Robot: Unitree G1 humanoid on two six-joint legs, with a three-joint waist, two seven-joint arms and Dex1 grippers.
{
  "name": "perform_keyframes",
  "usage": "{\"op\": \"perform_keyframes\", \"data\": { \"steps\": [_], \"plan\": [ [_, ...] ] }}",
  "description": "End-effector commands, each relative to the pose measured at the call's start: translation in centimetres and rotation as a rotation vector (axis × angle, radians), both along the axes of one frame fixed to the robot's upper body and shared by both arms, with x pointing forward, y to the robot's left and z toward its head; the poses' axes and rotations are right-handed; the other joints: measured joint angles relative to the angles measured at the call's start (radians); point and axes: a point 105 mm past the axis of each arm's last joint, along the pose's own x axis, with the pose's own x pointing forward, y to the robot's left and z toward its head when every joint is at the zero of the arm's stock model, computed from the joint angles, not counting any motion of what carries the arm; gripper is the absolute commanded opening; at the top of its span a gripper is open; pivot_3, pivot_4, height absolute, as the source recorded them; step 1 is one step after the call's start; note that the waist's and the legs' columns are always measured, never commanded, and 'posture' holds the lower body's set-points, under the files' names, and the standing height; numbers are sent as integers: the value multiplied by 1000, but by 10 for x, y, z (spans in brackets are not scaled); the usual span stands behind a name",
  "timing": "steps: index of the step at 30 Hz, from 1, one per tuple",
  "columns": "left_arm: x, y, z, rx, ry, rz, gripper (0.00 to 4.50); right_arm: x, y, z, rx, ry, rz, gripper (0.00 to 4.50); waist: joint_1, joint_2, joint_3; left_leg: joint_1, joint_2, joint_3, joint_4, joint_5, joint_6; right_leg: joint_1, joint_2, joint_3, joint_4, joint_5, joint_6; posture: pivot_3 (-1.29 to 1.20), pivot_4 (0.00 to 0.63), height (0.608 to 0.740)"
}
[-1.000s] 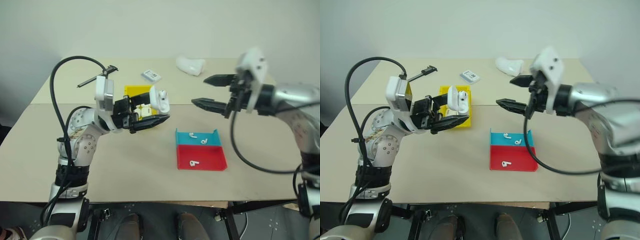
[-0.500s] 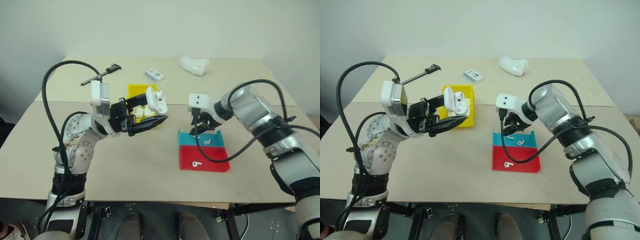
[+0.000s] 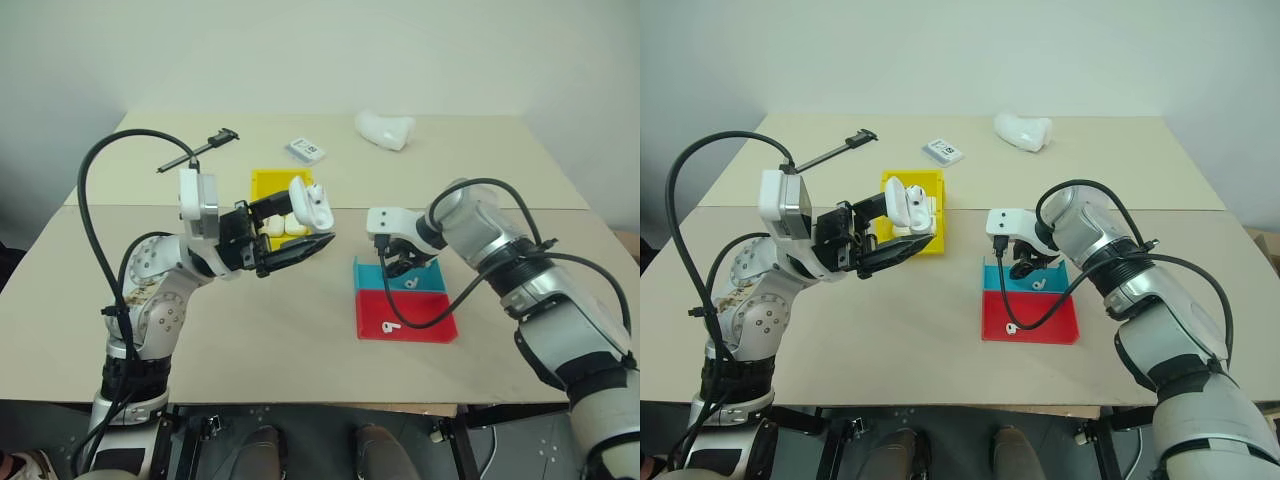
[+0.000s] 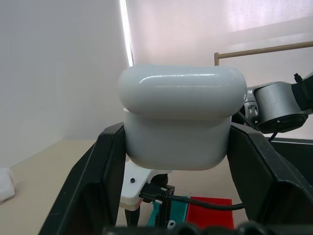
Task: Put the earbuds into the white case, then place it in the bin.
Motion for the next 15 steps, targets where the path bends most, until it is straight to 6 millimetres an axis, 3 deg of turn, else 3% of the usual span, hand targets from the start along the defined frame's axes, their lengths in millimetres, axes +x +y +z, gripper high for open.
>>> {"op": "perform_keyframes", "data": {
  "steps": [1, 15],
  "plan": [
    [-9, -2, 11, -20, -65, -14, 2792, 1, -1, 5, 12, -21, 11, 2637, 1, 0, 0, 0, 0, 0, 0, 0, 0, 0, 0, 0, 0, 0, 0, 0, 150, 740],
    [-13, -2, 8, -19, -51, -16, 2792, -1, -2, -9, 3, 6, 11, 2637, 0, 0, 0, 0, 0, 0, 0, 0, 0, 0, 0, 0, 0, 0, 0, 0, 150, 740]
  ]
}}
